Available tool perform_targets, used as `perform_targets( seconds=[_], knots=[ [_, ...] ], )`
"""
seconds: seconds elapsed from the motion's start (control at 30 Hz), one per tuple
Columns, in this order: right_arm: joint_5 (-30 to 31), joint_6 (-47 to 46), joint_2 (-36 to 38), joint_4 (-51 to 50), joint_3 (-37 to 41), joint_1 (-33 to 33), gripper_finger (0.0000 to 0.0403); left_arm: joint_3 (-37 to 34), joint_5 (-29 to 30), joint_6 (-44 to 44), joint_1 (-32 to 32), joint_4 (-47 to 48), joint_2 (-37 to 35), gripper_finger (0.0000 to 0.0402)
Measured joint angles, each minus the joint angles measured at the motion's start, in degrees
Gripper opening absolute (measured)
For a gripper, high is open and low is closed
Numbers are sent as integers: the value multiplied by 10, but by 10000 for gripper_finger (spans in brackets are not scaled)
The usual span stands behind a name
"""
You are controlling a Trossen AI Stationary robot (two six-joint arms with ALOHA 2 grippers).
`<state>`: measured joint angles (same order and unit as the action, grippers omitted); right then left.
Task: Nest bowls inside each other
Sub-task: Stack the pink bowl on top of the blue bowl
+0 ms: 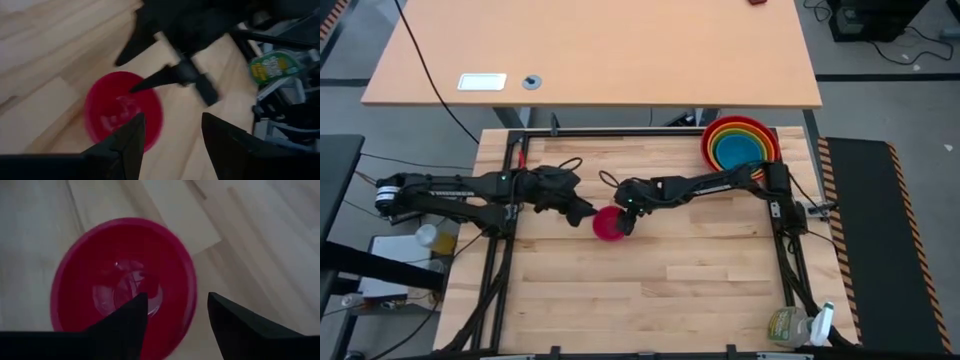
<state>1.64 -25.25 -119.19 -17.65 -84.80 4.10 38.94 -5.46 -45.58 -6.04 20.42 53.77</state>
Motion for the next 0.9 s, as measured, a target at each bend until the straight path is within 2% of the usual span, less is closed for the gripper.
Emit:
perform_targets(
  seconds=[0.23, 0.37, 0.57, 0.73, 0.9],
  knots=[
    [-9, 7, -37, -24, -18, 0, 161, 0, 0, -20, 45, -4, -15, 197],
    [16, -4, -34, -39, -19, 0, 107, 0, 0, -29, 68, -3, -21, 197],
    [4, -19, -30, -44, -21, 7, 21, 0, 1, -31, 83, -4, -21, 197],
    [-6, -52, -27, -66, -21, 20, 24, 0, 2, -30, 83, -4, -21, 197],
    [-5, -46, -8, -97, -19, 37, 21, 0, 2, -28, 83, -4, -21, 197]
  ],
)
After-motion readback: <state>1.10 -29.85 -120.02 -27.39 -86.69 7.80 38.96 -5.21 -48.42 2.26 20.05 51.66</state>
